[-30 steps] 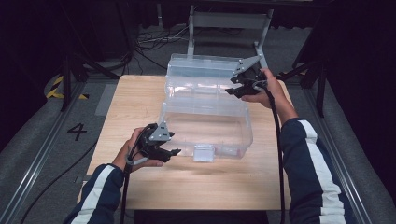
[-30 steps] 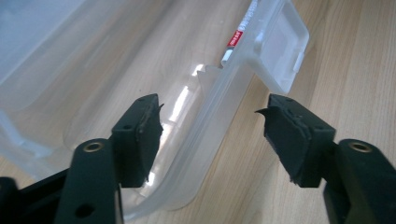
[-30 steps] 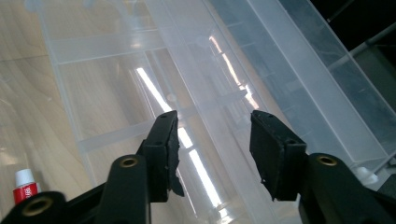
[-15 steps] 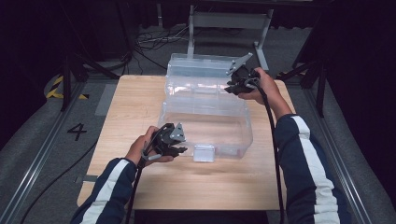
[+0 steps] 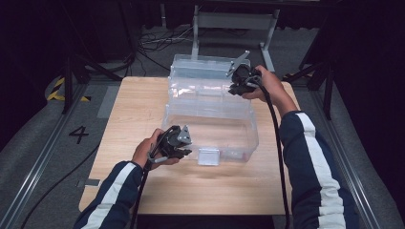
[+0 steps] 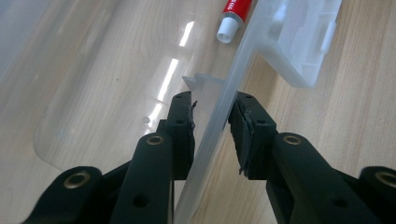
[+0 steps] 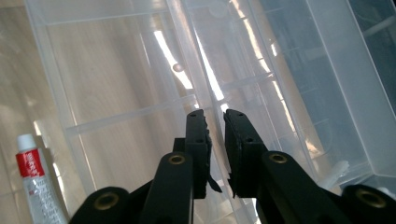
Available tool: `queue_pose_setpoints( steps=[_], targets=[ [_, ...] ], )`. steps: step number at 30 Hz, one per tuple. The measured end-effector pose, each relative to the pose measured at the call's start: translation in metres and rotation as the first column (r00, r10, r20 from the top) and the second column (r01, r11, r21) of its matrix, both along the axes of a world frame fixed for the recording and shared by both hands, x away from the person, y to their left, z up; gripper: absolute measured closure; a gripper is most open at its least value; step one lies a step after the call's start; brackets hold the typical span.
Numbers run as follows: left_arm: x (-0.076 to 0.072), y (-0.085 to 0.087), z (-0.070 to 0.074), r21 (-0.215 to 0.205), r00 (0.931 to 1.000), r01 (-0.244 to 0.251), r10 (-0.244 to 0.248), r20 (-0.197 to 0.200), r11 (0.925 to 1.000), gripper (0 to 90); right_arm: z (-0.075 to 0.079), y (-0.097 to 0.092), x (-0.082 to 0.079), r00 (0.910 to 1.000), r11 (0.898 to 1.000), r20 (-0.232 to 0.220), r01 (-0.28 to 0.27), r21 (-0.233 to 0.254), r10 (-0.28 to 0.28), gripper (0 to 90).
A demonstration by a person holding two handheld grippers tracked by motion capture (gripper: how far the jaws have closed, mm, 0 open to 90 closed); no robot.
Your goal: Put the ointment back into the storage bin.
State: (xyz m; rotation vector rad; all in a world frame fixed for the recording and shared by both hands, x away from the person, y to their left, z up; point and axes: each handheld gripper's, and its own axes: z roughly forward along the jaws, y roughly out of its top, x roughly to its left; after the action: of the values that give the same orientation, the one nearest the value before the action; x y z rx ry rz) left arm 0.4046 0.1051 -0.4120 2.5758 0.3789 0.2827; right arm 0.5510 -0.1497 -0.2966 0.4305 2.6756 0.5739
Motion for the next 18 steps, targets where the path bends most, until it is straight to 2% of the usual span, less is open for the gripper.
queue_pose_setpoints(
  steps=[4, 12, 18],
  targets=[
    [0.001, 0.0, -0.001, -0.007, 1.0, 0.003, -0.003, -0.002, 1.0, 69.9, 0.002, 0.004, -0.001, 0.9996, 0.999, 0.005, -0.028, -0.042, 0.028, 82.6],
    [0.001, 0.001, -0.001, -0.011, 0.9999, -0.002, 0.002, -0.01, 0.9999, 69.9, 0.005, 0.005, -0.007, 0.997, 0.994, 0.011, -0.076, -0.074, 0.077, 84.8],
    [0.0, 0.001, -0.001, -0.012, 1.0, 0.002, -0.002, -0.006, 0.9999, 69.8, 0.007, 0.007, -0.014, 0.9964, 0.994, 0.014, -0.082, -0.076, 0.083, 86.0]
  ],
)
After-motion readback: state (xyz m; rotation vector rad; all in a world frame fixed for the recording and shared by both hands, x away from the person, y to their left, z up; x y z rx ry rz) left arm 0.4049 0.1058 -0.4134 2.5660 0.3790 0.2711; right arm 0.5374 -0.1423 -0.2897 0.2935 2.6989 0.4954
